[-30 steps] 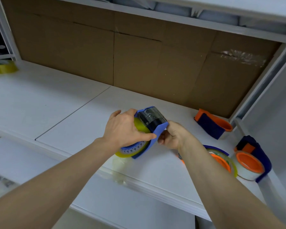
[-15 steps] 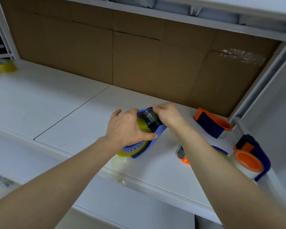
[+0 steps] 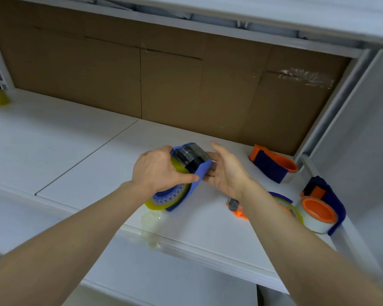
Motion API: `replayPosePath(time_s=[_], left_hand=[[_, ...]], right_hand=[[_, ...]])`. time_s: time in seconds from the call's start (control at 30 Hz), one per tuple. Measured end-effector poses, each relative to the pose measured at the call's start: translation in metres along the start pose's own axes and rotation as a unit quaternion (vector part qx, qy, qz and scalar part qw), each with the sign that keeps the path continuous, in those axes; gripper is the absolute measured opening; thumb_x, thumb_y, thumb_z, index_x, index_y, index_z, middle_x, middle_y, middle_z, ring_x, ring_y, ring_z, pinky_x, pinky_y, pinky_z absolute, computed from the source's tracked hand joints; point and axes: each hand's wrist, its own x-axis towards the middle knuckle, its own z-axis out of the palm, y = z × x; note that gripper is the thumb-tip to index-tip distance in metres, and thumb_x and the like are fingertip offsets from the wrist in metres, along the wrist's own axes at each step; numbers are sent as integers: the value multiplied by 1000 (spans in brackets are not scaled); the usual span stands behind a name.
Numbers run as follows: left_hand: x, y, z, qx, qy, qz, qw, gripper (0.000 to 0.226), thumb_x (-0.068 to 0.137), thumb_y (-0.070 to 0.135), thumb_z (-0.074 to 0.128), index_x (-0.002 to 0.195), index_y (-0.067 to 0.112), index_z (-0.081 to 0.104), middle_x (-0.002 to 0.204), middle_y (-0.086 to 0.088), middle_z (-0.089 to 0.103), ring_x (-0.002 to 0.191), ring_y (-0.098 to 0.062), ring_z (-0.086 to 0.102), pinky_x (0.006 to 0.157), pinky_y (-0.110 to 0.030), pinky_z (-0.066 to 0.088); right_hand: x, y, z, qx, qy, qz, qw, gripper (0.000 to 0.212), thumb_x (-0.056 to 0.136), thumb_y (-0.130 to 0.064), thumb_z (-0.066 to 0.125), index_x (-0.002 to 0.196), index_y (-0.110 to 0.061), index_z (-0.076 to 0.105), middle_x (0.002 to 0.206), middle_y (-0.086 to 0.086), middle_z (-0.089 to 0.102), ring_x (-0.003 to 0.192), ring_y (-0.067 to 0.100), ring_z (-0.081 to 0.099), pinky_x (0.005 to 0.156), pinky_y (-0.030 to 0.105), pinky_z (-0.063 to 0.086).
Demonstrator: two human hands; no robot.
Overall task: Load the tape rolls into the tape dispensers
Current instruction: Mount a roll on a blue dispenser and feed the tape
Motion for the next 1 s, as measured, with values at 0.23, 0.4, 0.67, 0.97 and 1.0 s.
replayPosePath(time_s=[0.23, 0.4, 0.67, 0.97, 1.0], left_hand=[[9, -7, -6, -434, -31, -270, 859, 48, 61, 51, 79, 75, 8, 65, 72, -6, 66, 65, -19, 62, 63, -30, 53], [10, 4, -2, -468, -72, -306, 826, 62, 61, 54, 79, 96, 7, 58, 87, -10, 69, 68, -20, 63, 58, -27, 51], [16, 28, -7, -489, -191, -251, 814, 46, 79, 69, 48, 92, 27, 63, 95, 5, 67, 105, -20, 56, 106, -44, 35], [35, 53, 14, -410, -180, -235, 863, 81, 82, 66, 48, 142, 14, 34, 145, -6, 40, 132, -25, 38, 95, -38, 29], [37, 56, 17, -402, -182, -230, 867, 79, 83, 64, 49, 141, 12, 36, 144, -7, 41, 132, -26, 39, 93, -37, 29]], right_hand=[[-16, 31, 14, -330, 13, -73, 941, 69, 76, -35, 71, 132, -17, 36, 109, 1, 62, 100, 19, 61, 88, 37, 52], [-13, 32, 15, -518, 101, -153, 835, 35, 88, -28, 58, 113, -11, 41, 88, 1, 53, 82, 25, 57, 65, 31, 43], [5, -8, -18, -577, 136, -144, 793, 36, 87, -33, 57, 111, -8, 45, 92, 7, 53, 92, 31, 59, 66, 35, 43], [32, -35, -82, -595, 191, -48, 779, 36, 84, -28, 61, 115, -9, 54, 106, 13, 64, 92, 32, 63, 71, 39, 55], [34, -34, -88, -595, 190, -36, 780, 35, 84, -27, 62, 113, -9, 56, 104, 15, 64, 90, 33, 64, 74, 42, 57]])
